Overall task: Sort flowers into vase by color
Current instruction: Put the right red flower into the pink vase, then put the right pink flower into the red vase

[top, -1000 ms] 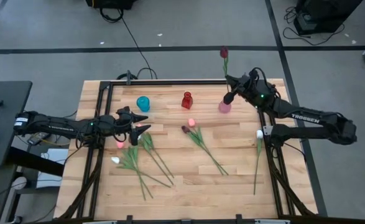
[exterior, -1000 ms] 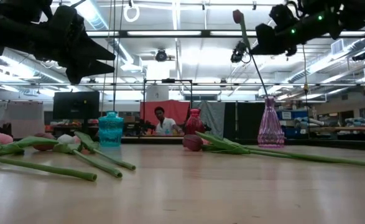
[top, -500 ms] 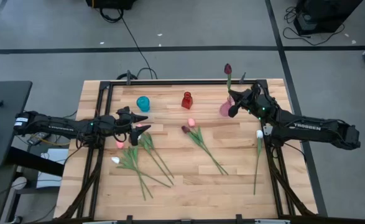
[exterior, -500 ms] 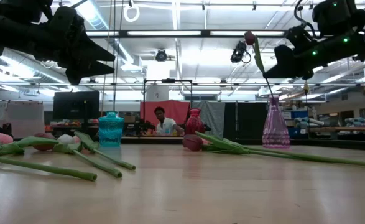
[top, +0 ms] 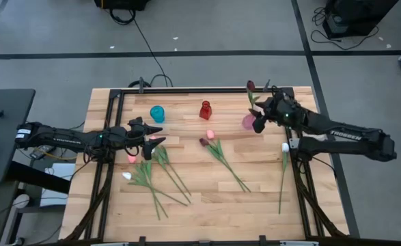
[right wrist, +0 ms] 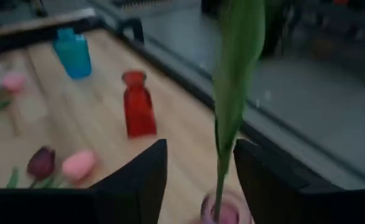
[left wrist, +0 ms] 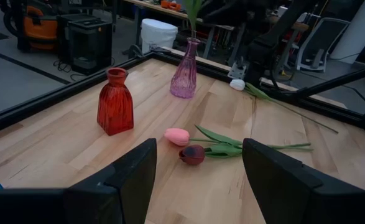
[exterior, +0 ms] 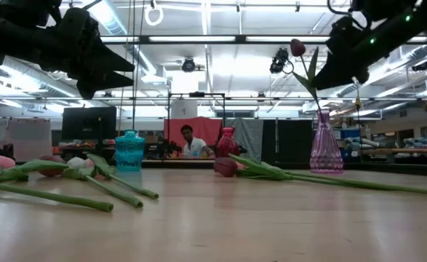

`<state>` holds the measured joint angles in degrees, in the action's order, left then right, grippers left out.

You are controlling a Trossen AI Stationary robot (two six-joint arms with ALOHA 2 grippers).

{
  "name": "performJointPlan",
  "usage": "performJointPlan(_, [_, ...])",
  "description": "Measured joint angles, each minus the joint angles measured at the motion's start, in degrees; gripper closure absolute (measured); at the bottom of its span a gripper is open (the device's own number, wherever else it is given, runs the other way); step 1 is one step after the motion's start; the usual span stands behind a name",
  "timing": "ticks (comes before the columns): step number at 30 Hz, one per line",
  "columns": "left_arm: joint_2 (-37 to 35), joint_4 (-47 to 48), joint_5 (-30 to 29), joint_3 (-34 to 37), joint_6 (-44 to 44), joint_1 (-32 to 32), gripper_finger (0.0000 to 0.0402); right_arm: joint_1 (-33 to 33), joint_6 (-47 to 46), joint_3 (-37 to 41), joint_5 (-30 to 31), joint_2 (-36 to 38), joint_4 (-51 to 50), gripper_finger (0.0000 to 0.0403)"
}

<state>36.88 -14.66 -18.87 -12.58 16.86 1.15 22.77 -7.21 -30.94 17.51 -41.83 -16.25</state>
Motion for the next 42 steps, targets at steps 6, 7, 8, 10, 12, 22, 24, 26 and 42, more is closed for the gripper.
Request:
performJointPlan(6, [0.0,0.0,0.0,0.0,0.0,0.0,0.0158,-7.8,-11.9,-9.7,4.3,-4.1,-22.6,0.0206])
performJointPlan(7, [0.0,0.0,0.0,0.0,0.0,0.0,0.0158,-9.4,-13.7,-11.1,4.2,-5.2,-24.9,0.0208])
performJointPlan(8, [0.0,0.0,0.0,0.0,0.1,0.0,0.0158,-11.2,-15.3,-12.4,3.8,-6.4,-26.4,0.021])
performJointPlan(10, [0.0,0.0,0.0,0.0,0.1,0.0,0.0158,-15.5,-18.0,-14.6,3.4,-9.4,-28.3,0.0212])
performJointPlan(12, [0.0,0.0,0.0,0.0,0.2,0.0,0.0158,-19.8,-20.7,-16.0,2.5,-13.1,-28.6,0.0214])
performJointPlan(22, [0.0,-0.3,0.0,0.0,0.2,0.0,0.0158,-34.0,-32.5,-18.7,-3.2,-36.1,-22.1,0.0214])
performJointPlan(24, [0.0,-0.7,-0.3,0.0,-0.2,0.0,0.0158,-34.7,-34.0,-18.8,-4.0,-39.9,-17.7,0.0215])
performJointPlan(26, [0.0,-1.1,-0.9,0.0,-0.8,0.0,0.0158,-34.7,-35.7,-18.9,-4.4,-43.6,-14.4,0.0219])
performJointPlan(42, [0.0,-2.3,-4.3,0.0,-5.8,0.0,0.0158,-32.2,-36.6,-18.9,-1.9,-57.5,-1.3,0.0294])
